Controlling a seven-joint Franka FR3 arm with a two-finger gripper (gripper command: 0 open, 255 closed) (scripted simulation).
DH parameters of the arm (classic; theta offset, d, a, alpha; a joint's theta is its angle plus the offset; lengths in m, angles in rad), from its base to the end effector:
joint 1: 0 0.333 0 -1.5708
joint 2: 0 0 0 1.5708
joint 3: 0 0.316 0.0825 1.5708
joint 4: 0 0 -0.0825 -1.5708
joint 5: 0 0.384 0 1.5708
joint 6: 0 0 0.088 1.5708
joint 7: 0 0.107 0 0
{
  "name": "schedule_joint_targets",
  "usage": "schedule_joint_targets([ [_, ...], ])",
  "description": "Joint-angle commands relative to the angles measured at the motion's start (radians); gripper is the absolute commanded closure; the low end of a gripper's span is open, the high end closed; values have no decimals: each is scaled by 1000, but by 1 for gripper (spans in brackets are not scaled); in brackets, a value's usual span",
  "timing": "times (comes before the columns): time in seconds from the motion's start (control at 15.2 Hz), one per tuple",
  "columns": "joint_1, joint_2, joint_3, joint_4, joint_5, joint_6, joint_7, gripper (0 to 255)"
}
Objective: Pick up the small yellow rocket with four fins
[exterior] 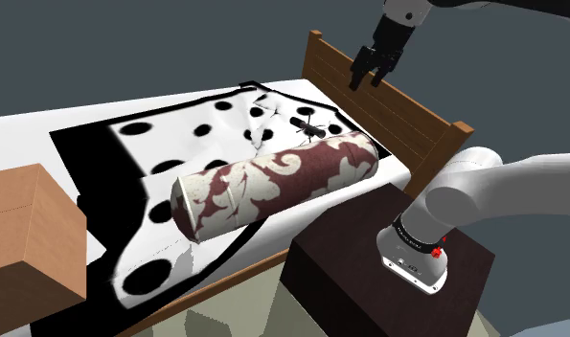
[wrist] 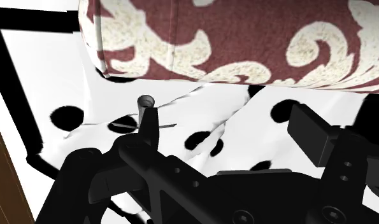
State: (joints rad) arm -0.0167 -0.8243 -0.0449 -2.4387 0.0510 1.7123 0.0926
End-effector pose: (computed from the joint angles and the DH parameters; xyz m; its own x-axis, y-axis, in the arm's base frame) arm 0.3090 -0.0178 0.5759 0.9848 -0.1491 0.0886 -0.1409 -0.9857 -0.0924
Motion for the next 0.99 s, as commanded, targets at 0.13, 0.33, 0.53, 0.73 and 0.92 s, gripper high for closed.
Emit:
schedule_joint_targets([
  [0.13,-5,67,-15,-1,-2,55,-11,0],
  [0.33,-10,173,-39,8,-3,133,-28,0],
  [0.53,-13,285,-63,29,2,205,-47,0],
  [0.73,-15,402,-86,61,12,270,-68,0],
  [0.92,-16,522,-108,104,29,326,-92,0],
])
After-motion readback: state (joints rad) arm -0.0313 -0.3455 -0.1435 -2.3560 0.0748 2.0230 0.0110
